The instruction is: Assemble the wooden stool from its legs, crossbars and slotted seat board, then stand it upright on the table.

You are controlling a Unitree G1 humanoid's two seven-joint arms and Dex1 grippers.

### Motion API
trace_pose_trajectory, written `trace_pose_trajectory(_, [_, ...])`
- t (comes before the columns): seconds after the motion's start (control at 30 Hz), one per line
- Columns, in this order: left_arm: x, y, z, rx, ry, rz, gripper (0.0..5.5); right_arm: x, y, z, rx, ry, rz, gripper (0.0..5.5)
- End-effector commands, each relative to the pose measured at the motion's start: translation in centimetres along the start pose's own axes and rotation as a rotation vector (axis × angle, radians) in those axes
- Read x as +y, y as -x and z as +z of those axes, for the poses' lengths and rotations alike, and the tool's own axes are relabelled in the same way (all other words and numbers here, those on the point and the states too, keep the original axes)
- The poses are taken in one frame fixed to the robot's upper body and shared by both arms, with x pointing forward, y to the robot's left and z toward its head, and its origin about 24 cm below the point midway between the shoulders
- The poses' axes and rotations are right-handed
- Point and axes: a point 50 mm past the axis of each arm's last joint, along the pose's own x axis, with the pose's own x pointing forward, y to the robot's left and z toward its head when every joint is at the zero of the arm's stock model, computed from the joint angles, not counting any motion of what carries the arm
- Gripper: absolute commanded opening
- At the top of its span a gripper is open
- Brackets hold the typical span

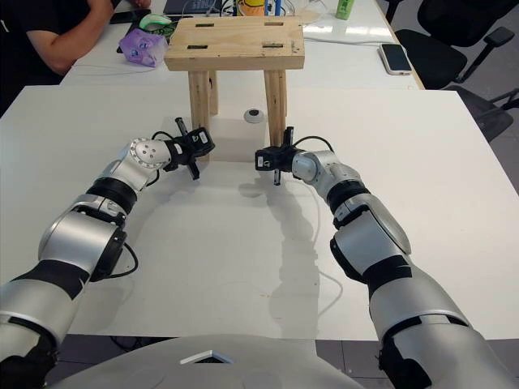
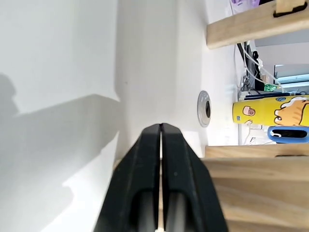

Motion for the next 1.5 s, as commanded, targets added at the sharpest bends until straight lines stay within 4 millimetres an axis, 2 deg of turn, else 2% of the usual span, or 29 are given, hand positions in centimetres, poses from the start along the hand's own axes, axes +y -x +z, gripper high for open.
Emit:
trace_pose_trajectory(0.03, [-0.3, 0.2, 0.1, -0.07, 0.015, 0.067, 0.0, 1.8, -0.1, 0.7, -0.118, -0.209, 0.063, 0.02])
trace_pose_trajectory(0.17, [-0.2, 2.4, 1.8, -0.32, 0.093, 0.283, 0.0, 3.5, 1.0, 1.4, -0.311, -0.54, 0.057, 0.02])
trace_pose_trajectory(0.23, [-1.6, 4.6, 2.5, -0.472, 0.256, 0.381, 0.0, 4.1, 2.7, 1.5, -0.406, -0.76, -0.006, 0.02])
trace_pose_trajectory(0.33, [-4.5, 7.6, 2.4, -0.585, 0.526, 0.506, 0.0, 4.8, 5.3, 1.5, -0.534, -1.2, -0.145, 0.02])
trace_pose_trajectory(0.43, [-7.3, 9.2, 1.8, -0.568, 0.668, 0.61, 0.0, 5.6, 6.8, 1.0, -0.522, -1.403, -0.301, 0.02])
trace_pose_trajectory(0.5, [-8.3, 9.6, 1.2, -0.506, 0.711, 0.691, 0.0, 5.9, 7.3, 1.1, -0.47, -1.399, -0.387, 0.02])
trace_pose_trajectory(0.57, [-8.7, 9.4, 1.4, -0.467, 0.712, 0.732, 0.0, 5.9, 7.3, 1.2, -0.393, -1.427, -0.447, 0.02])
trace_pose_trajectory(0.63, [-8.6, 9.2, 1.8, -0.421, 0.676, 0.822, 0.0, 5.7, 7.2, 1.2, -0.319, -1.462, -0.497, 0.02])
trace_pose_trajectory(0.73, [-8.2, 8.8, 2.2, -0.352, 0.641, 0.948, 0.0, 4.9, 7.5, 1.5, -0.222, -1.354, -0.568, 0.02])
trace_pose_trajectory(0.77, [-8.1, 8.7, 2.3, -0.346, 0.66, 0.961, 0.0, 4.9, 7.6, 1.8, -0.242, -1.35, -0.552, 0.02])
trace_pose_trajectory(0.9, [-7.7, 8.1, 3.0, -0.37, 0.656, 0.937, 0.0, 5.4, 7.4, 1.3, -0.209, -1.4, -0.544, 0.02])
trace_pose_trajectory(1.2, [-7.2, 6.8, 3.8, -0.419, 0.624, 0.852, 0.0, 4.4, 5.7, 0.6, -0.132, -1.343, -0.618, 0.02])
trace_pose_trajectory(1.33, [-7.2, 6.6, 3.4, -0.408, 0.618, 0.852, 0.0, 4.2, 5.4, 0.3, -0.077, -1.315, -0.687, 0.02])
trace_pose_trajectory(1.5, [-6.8, 6.2, 2.5, -0.386, 0.635, 0.862, 0.0, 3.3, 5.0, 0.2, -0.029, -1.175, -0.666, 0.02])
